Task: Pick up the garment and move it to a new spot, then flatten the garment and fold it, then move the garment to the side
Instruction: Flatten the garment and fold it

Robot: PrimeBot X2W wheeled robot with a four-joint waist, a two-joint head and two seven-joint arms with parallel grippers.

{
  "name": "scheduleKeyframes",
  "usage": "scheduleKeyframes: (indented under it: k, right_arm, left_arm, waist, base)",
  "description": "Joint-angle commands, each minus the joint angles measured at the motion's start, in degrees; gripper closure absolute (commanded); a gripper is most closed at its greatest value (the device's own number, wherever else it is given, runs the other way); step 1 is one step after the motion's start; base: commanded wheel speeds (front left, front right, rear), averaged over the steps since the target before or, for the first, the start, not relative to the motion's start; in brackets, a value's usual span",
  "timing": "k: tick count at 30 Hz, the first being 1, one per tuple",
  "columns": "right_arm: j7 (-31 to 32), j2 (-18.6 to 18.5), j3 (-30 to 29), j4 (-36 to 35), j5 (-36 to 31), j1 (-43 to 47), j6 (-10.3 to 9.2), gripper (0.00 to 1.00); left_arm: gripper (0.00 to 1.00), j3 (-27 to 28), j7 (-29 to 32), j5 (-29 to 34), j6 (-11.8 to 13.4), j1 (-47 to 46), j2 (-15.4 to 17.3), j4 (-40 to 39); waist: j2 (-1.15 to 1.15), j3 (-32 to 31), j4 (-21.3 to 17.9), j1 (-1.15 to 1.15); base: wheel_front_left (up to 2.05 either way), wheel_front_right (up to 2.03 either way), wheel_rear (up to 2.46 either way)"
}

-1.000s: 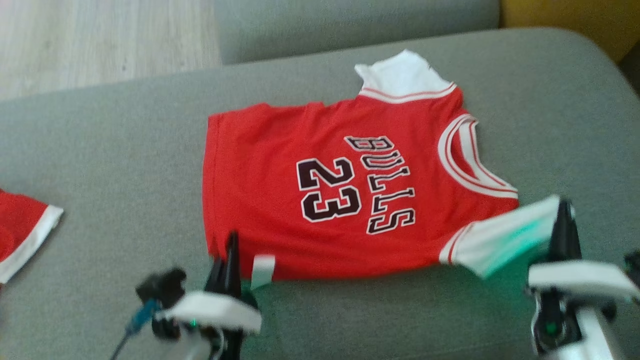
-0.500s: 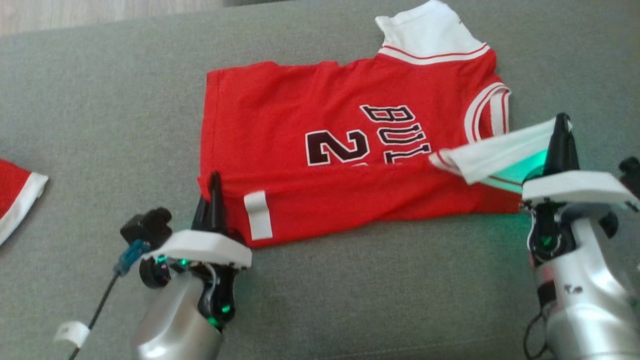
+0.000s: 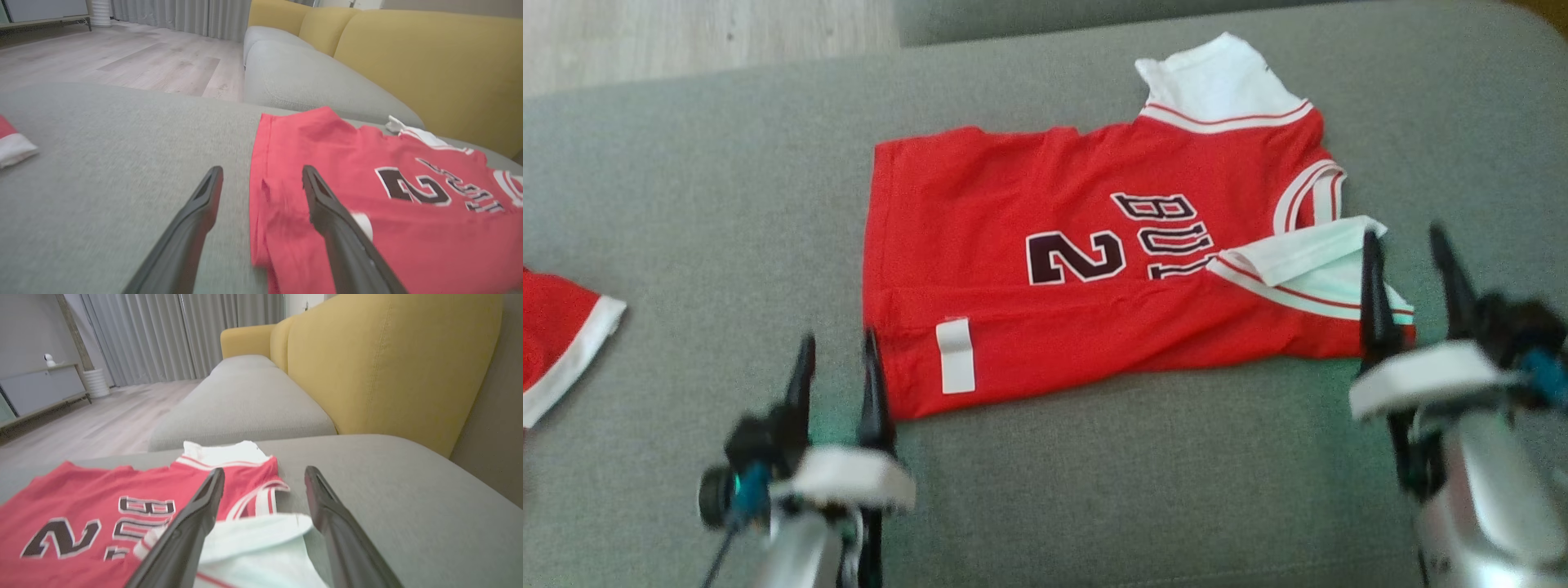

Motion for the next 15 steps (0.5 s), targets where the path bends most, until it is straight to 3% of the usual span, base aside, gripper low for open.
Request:
scheduleKeyframes:
  k: [1, 6, 15]
  right_arm:
    - [-0.4, 0.5, 1.2, -2.3, -1.4, 1.6, -0.04, 0.00]
    - [-0.4, 1.5, 0.7, -2.5, -3.5, 7.8, -0.04, 0.00]
    - [-0.4, 2.6, 0.5, -1.3, -3.3, 13.0, -0.04, 0.00]
  left_arm:
    - [0.00, 2.5, -0.3, 2.0, 0.5, 1.9, 0.7, -2.5]
    - [0.00, 3.2, -0.3, 6.7, 0.9, 7.6, 0.7, -4.1]
    - [0.00, 3.6, -0.3, 7.5, 0.9, 13.0, 0.7, -4.2]
  waist:
    - [0.00, -1.7, 0.0, 0.00]
    - [0.00, -4.7, 0.2, 0.00]
    - [0.00, -7.5, 0.1, 0.00]
  base:
    - [0.00, 0.00, 0.00]
    - [0.00, 0.00, 0.00]
    - [0.00, 0.00, 0.00]
